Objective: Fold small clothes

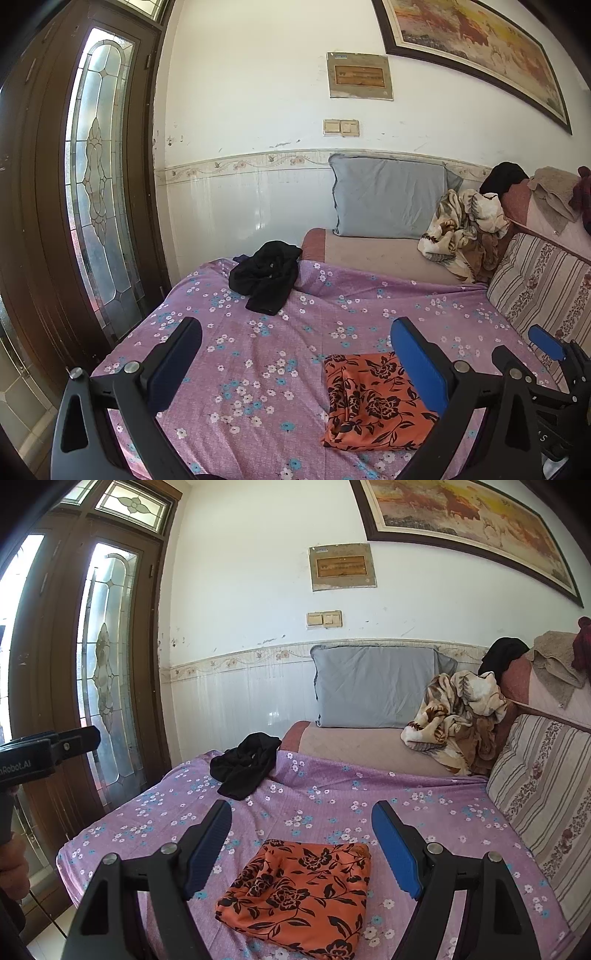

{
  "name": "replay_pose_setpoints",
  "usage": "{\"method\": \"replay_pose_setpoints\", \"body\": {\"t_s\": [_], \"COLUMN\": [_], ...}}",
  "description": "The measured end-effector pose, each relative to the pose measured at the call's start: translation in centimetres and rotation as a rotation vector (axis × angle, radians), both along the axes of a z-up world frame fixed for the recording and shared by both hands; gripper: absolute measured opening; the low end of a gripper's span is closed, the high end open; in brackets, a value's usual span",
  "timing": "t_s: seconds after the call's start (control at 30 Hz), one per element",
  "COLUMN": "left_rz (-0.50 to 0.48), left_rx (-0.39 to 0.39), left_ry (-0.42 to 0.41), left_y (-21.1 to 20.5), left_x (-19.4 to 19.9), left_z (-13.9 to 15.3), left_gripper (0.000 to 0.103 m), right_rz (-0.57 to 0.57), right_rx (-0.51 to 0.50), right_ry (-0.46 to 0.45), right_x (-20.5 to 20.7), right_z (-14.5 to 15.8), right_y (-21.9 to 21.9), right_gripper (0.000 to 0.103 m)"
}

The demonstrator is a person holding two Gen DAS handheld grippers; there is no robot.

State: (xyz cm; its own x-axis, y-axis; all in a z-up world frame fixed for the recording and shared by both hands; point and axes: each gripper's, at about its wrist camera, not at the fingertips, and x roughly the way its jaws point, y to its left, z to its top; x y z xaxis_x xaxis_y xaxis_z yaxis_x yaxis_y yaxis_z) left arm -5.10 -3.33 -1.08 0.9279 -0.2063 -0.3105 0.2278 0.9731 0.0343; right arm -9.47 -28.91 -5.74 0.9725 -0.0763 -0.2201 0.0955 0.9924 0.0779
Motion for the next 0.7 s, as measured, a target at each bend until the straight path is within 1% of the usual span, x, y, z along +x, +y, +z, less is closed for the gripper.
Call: {"method": "replay_pose_setpoints", "body": {"t_s": [0.33,0.7], "left_rz": [0.000,-0.001], "left_rx": [0.001,0.003], "left_ry": [0.006,0.050], "left_y": [-0.2,-0.5], "left_x": [0.0,1.5], "left_z": [-0.2,-1.4], "left_gripper": [0.102,0.102], "right_rz": [0.018,0.027], "right_rx": [-0.007,-0.003], "right_ry": [0.011,0.040], "right_x": [0.3,1.4], "right_z": [-0.7,-1.9], "right_y": [0.4,0.5], "right_gripper": [0.081,0.081]}}
